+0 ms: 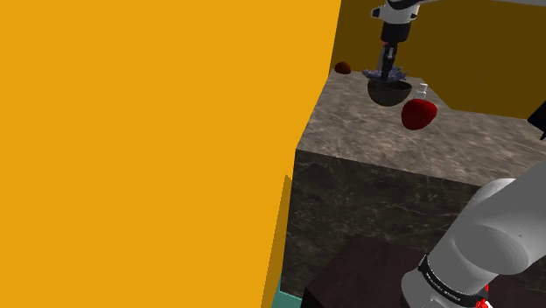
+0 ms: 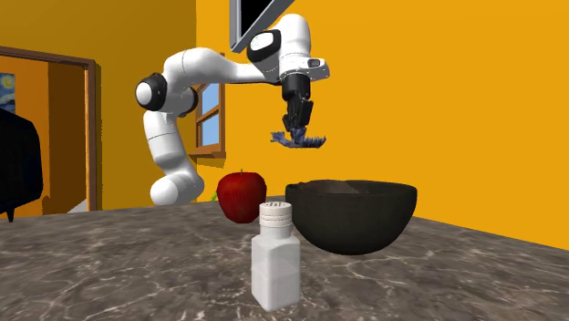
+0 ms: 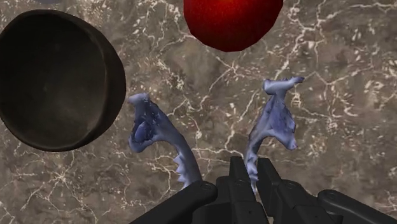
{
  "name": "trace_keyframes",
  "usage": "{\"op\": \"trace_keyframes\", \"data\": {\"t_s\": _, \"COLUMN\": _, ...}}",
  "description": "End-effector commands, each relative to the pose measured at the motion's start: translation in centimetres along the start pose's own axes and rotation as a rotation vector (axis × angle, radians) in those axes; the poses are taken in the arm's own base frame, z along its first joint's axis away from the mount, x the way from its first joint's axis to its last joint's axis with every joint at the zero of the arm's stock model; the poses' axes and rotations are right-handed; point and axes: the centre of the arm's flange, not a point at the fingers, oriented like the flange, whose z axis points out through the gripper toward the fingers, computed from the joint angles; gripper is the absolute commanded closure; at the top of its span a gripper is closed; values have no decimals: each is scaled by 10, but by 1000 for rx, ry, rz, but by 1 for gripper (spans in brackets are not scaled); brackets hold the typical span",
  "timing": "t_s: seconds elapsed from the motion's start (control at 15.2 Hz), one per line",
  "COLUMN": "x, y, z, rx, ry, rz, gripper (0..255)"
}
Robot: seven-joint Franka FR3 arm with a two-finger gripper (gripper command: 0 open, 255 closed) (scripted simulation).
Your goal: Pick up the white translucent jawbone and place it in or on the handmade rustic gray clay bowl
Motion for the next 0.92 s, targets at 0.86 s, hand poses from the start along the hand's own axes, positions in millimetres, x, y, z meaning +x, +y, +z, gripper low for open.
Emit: {"op": "trace_keyframes", "data": {"t_s": 0.86, "x": -38, "y": 166, "z": 24, "rx": 0, "ry": 0, "rz": 0, "gripper": 255}}
